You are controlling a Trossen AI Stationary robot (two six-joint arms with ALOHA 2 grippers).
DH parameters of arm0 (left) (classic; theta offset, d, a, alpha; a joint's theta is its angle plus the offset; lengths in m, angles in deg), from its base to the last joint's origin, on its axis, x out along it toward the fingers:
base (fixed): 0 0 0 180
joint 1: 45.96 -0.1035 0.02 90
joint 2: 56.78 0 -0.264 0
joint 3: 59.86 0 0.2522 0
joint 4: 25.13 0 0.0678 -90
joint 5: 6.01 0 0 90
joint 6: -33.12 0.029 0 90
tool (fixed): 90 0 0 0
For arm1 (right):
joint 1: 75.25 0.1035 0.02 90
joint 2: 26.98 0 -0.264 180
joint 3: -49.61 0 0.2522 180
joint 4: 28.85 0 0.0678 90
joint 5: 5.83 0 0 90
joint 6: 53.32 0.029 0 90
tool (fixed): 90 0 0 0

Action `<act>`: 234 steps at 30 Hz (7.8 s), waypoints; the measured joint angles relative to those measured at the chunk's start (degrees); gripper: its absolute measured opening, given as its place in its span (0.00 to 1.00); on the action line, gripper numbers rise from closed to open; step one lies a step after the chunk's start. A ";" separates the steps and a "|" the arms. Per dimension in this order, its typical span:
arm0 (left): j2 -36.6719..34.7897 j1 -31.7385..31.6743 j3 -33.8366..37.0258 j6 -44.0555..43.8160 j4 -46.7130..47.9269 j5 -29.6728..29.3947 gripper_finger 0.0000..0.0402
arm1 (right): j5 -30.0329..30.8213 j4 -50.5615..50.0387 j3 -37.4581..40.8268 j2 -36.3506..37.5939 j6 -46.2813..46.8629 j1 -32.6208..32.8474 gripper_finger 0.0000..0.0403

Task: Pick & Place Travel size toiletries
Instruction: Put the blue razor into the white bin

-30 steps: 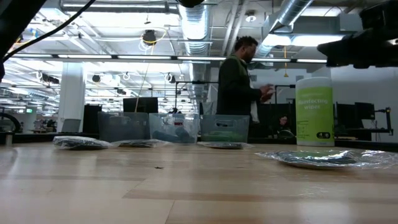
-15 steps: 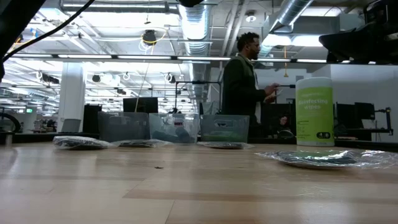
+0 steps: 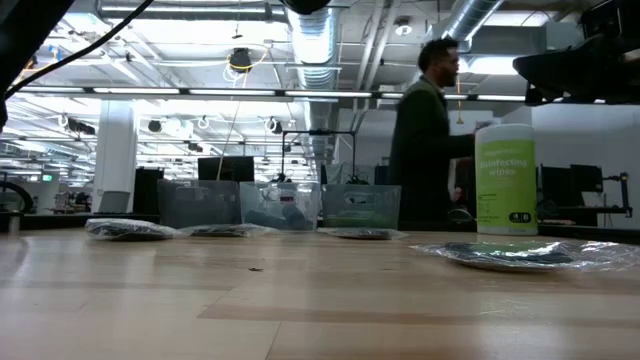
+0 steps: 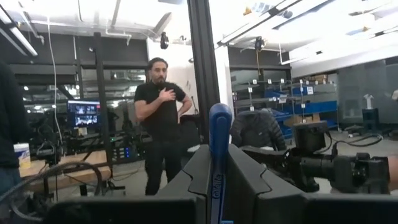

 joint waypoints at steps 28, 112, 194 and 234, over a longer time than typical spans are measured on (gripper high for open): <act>2.47 1.16 1.18 0.40 4.24 0.63 0.04 | 0.03 -0.67 0.00 0.01 3.27 -0.02 0.00; -64.42 -4.98 48.43 -5.68 24.30 -20.87 0.04 | 30.12 5.48 -20.11 -16.38 43.53 -1.45 0.16; -60.00 -6.77 48.41 -7.50 23.78 -21.40 0.19 | -3.37 -30.10 -86.75 -83.87 13.72 2.23 0.04; -78.38 -2.14 48.41 -8.98 51.87 -24.07 0.32 | -8.72 -78.61 -74.73 -96.55 50.02 54.28 0.04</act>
